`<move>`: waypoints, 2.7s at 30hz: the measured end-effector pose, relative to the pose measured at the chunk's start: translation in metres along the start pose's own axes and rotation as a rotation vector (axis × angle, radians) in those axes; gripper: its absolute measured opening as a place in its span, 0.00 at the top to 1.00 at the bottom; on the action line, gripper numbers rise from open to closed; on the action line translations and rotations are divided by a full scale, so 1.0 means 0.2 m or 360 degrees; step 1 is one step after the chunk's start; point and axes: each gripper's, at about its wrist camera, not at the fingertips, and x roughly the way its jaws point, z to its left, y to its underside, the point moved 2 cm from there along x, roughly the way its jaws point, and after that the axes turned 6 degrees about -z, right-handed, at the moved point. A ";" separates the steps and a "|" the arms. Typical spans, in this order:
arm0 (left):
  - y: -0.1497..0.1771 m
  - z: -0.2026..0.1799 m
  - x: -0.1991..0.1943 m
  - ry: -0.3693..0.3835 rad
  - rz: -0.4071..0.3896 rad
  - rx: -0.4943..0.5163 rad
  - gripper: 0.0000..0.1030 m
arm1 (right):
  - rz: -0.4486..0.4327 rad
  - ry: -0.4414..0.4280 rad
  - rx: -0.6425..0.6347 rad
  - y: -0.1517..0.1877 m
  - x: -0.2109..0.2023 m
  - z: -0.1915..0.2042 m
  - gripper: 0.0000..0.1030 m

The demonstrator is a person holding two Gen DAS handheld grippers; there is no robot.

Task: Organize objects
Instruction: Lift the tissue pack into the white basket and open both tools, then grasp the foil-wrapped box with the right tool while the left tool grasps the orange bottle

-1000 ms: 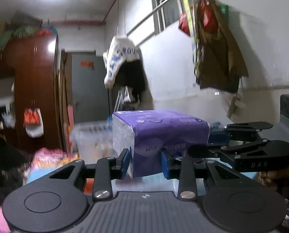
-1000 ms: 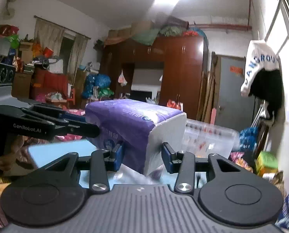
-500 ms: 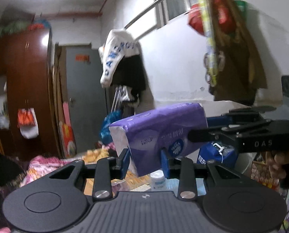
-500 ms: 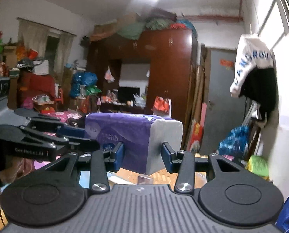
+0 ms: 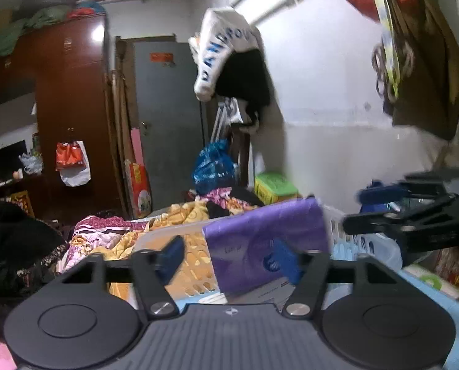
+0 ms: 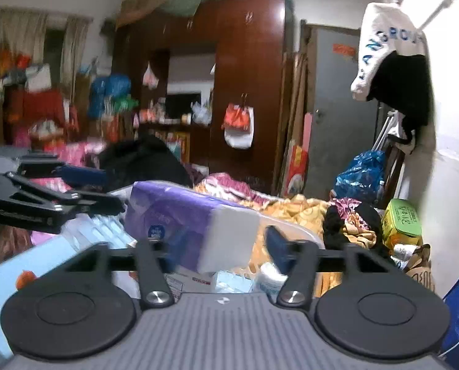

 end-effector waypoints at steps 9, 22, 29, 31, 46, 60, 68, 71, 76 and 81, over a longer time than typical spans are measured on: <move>0.11 0.01 -0.53 0.0034 -0.0272 -0.0122 0.12 | -0.0173 -0.0052 0.0314 0.15 -0.39 -0.11 0.00; 0.58 -0.14 -0.63 0.0154 -0.0065 -0.0162 0.12 | -0.0086 0.0071 0.0422 0.50 -0.51 -0.07 0.00; 0.63 -0.08 -0.65 0.0117 -0.0052 -0.0197 0.12 | -0.0101 0.0073 0.0349 0.50 -0.52 -0.05 0.00; 0.64 -0.06 -0.65 0.0101 -0.0056 -0.0205 0.12 | -0.0114 0.0069 0.0331 0.53 -0.54 -0.03 0.00; 0.64 -0.03 -0.51 -0.0022 0.0033 -0.0249 0.12 | -0.0192 -0.0096 0.0226 0.44 -0.49 0.24 0.02; 0.69 0.03 -0.36 -0.0071 0.0186 -0.0307 0.12 | 0.0473 -0.0079 0.0482 0.32 0.31 0.42 0.11; 0.68 0.00 -0.34 -0.0135 0.0219 -0.0294 0.27 | 0.0522 -0.0002 0.0553 0.37 0.40 0.41 0.32; 0.69 0.00 -0.33 -0.0179 0.0254 -0.0290 0.49 | 0.0494 -0.0013 0.0562 0.38 0.35 0.39 0.34; 0.68 -0.02 -0.37 -0.0188 0.0174 -0.0221 0.49 | 0.0405 -0.0005 0.0510 0.38 0.22 0.36 0.36; 0.66 -0.04 -0.42 -0.0164 0.0070 -0.0215 0.49 | 0.0294 -0.0027 0.0451 0.36 0.05 0.32 0.37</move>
